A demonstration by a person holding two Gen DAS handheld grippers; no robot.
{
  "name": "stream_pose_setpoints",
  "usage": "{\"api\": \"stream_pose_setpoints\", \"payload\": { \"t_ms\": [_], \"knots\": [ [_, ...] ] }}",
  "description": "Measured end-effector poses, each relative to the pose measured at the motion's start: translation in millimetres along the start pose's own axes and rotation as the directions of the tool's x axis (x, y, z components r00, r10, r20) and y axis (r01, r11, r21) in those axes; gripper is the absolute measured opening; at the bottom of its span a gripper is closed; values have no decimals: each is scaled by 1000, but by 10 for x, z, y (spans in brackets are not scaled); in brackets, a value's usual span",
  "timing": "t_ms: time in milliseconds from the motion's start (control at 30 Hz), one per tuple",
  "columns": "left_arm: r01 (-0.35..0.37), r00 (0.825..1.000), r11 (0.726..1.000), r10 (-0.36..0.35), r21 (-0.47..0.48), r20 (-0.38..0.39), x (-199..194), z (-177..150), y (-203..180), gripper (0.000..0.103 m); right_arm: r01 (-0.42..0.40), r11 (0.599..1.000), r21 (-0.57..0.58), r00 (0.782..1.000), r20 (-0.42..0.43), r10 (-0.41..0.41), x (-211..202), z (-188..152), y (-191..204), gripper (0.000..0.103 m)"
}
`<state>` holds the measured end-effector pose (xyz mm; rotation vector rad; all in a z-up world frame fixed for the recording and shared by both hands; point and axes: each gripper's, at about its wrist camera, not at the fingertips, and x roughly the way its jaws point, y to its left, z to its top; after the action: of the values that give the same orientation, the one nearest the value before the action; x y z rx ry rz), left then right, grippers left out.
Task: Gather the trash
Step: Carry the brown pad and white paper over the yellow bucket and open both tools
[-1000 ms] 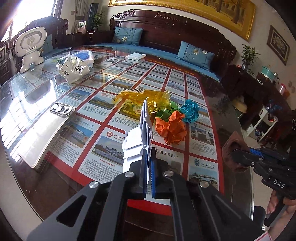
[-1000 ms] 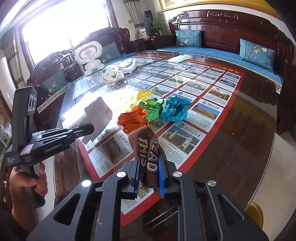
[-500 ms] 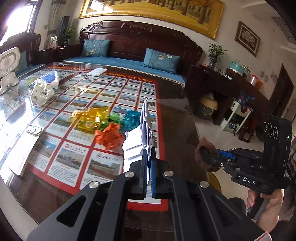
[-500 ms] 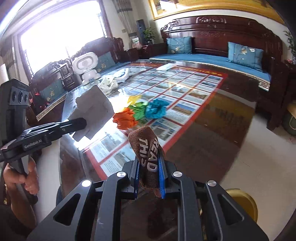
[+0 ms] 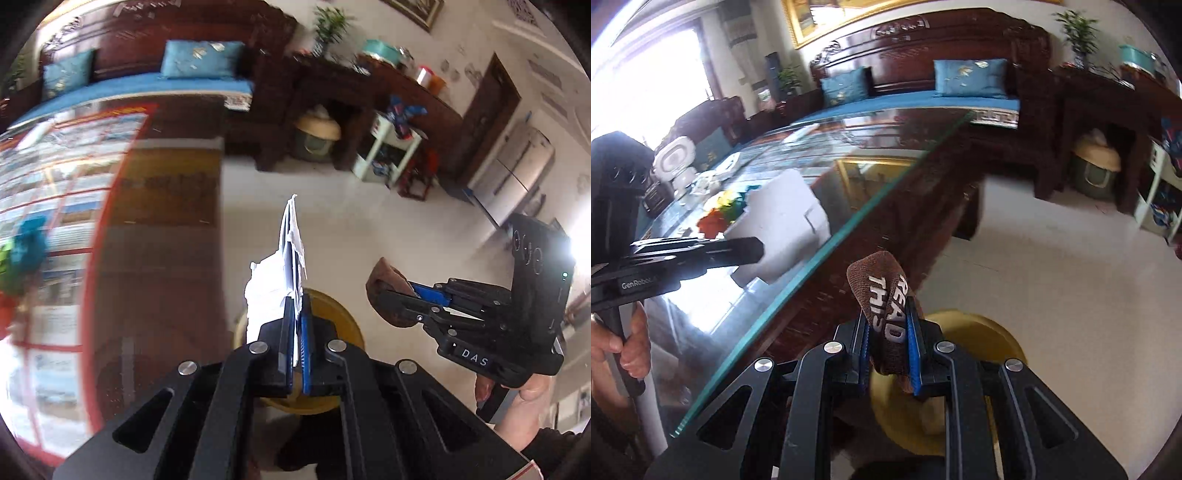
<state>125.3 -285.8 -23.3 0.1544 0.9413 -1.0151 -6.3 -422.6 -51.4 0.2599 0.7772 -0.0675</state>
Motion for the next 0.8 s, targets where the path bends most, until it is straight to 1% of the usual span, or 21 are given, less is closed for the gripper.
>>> {"api": "stream_pose_setpoints", "payload": {
  "t_ms": [67, 133, 233, 333, 367, 400, 433, 467, 500, 533, 600, 633, 700, 767, 800],
  "knots": [
    [24, 998, 1000, -23, 20, -61, 316, 50, -166, 3, 15, 1000, 23, 1000, -10, -15, -11, -66, -185, 17],
    [41, 991, 999, -36, 35, -125, 597, 80, -299, 3, 33, 999, 42, 999, -22, -32, -11, -139, -342, 17],
    [64, 976, 998, -56, 30, -211, 995, 69, -434, 4, 48, 997, 56, 998, -50, -45, 38, -212, -528, 17],
    [74, 960, 997, -72, 0, -272, 1287, 44, -472, 5, 51, 996, 67, 996, -74, -46, 89, -270, -675, 17],
    [71, 956, 997, -73, -17, -286, 1369, 40, -475, 8, 51, 996, 71, 996, -78, -45, 111, -280, -713, 17],
    [74, 951, 997, -76, -20, -300, 1428, 1, -477, 16, 52, 996, 75, 996, -83, -46, 127, -306, -755, 17],
    [71, 948, 997, -72, -15, -309, 1478, -6, -489, 28, 53, 995, 79, 995, -87, -46, 143, -319, -781, 17],
    [59, 949, 998, -59, -9, -309, 1498, -25, -491, 33, 51, 995, 81, 995, -94, -43, 164, -338, -807, 17],
    [51, 950, 999, -50, -5, -308, 1530, -26, -502, 43, 48, 995, 82, 994, -100, -40, 181, -355, -836, 17],
    [48, 951, 999, -47, -7, -305, 1542, -33, -498, 48, 45, 996, 82, 994, -107, -36, 194, -382, -862, 17],
    [29, 957, 999, -32, -14, -287, 1525, -29, -476, 52, 39, 996, 78, 991, -128, -29, 255, -391, -871, 17],
    [18, 962, 1000, -21, -15, -274, 1471, -7, -440, 56, 38, 997, 72, 990, -139, -27, 287, -404, -857, 17],
    [-7, 972, 1000, 1, -23, -234, 1370, 4, -406, 61, 32, 998, 61, 987, -158, -22, 334, -417, -834, 17],
    [-26, 980, 999, 21, -24, -196, 1234, 18, -362, 63, 22, 999, 48, 985, -174, -13, 367, -427, -797, 17],
    [-42, 984, 999, 38, -21, -175, 1152, 21, -339, 66, 16, 999, 41, 984, -178, -9, 380, -432, -767, 21]
  ]
}}
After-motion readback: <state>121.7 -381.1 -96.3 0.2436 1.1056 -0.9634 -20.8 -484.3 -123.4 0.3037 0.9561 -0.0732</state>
